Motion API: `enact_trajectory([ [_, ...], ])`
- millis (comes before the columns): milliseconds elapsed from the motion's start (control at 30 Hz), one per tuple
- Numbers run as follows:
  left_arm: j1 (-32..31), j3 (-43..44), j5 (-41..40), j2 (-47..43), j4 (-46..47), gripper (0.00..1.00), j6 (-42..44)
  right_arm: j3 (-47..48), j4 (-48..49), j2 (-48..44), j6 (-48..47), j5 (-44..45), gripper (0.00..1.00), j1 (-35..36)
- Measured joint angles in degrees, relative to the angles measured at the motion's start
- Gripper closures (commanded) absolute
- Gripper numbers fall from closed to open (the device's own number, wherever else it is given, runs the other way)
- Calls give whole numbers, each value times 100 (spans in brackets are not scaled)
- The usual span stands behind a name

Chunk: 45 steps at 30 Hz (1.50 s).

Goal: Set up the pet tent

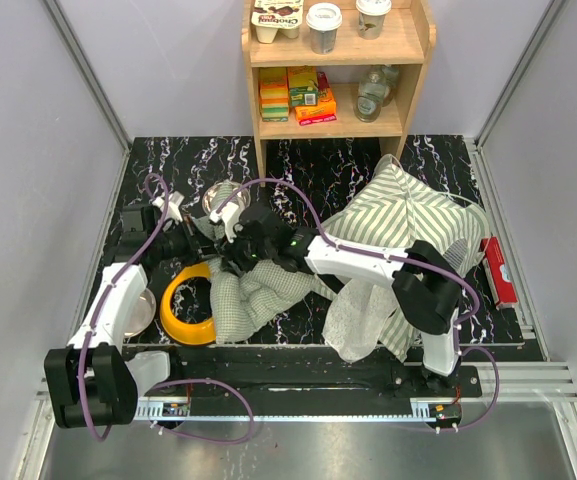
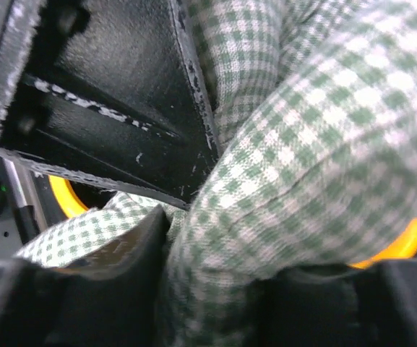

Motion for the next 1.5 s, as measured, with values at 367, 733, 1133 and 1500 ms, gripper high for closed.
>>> enact_trajectory([
  [367,26,863,-258,31,-874,48,866,90,-127,33,-186,87,100,17],
  [733,144,3447,-1104,-173,-1591,20,3073,68,-1239,-348,-111,-872,100,109],
  [1133,96,4087,-1292,339,-944,18,3860,-105,-3012,-2721,-485,-1895,100,-15],
  [1500,-1401,3936,-1314,933,-483,18,4385,1073,-4052,-4190,-142,-46,100,-1228],
])
